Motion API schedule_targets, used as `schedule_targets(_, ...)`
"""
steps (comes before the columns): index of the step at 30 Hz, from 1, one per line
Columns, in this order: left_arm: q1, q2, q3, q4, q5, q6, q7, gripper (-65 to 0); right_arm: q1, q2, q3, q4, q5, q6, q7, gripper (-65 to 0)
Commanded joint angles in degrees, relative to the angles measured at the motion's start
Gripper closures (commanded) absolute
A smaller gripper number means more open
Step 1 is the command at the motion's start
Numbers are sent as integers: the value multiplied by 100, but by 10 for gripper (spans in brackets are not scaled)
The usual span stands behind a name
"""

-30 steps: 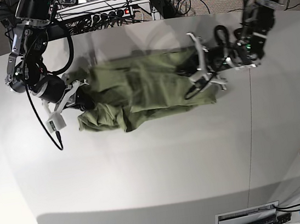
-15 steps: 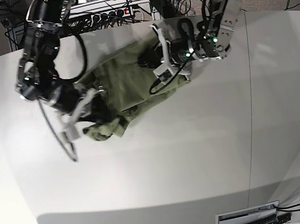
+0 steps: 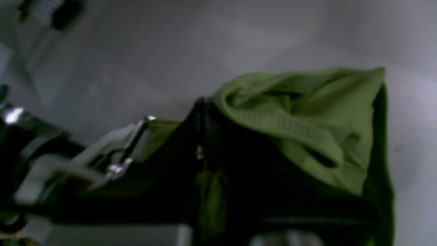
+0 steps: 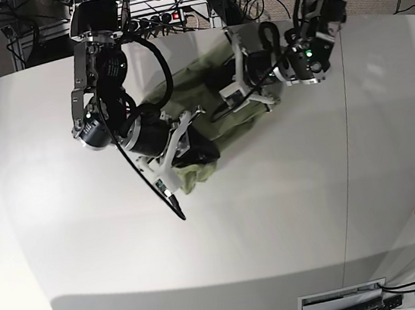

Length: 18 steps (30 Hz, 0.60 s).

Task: Fold the T-shirt properly
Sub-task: 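Lift the folded shirt with both grippers and swing it sideways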

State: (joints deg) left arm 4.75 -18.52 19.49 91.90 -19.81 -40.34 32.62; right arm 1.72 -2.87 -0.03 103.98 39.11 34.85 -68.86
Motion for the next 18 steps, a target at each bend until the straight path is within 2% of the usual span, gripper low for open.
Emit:
schedule_targets(1, -15, -140, -15, 4, 313, 87, 302, 0, 46, -33, -11, 107, 192, 33, 76, 0)
schedule_targets(4, -15, -328, -15, 4, 310, 94, 109, 0, -37, -48, -120, 107, 378, 37, 24, 0)
schedule_targets(7, -17, -420, -15, 4, 310, 330, -33, 0, -98, -48, -400, 107, 400, 37, 24, 0)
schedule_targets(9, -15, -417, -15, 4, 310, 350, -35, 0, -109, -68, -675, 107, 420, 37, 26, 0)
schedule_targets(12, -4, -417, -15, 2, 310, 343, -52, 0, -101, -315, -1082, 107, 409, 48, 125, 0)
schedule_targets(14, 2, -417, -15, 2, 310, 345, -50, 0, -87, -494, -1333, 107, 289, 46, 153, 0)
schedule_targets(18, 2, -422, -15, 2, 310, 348, -44, 0, -83, -520, -1751, 107, -98, 44, 238, 0)
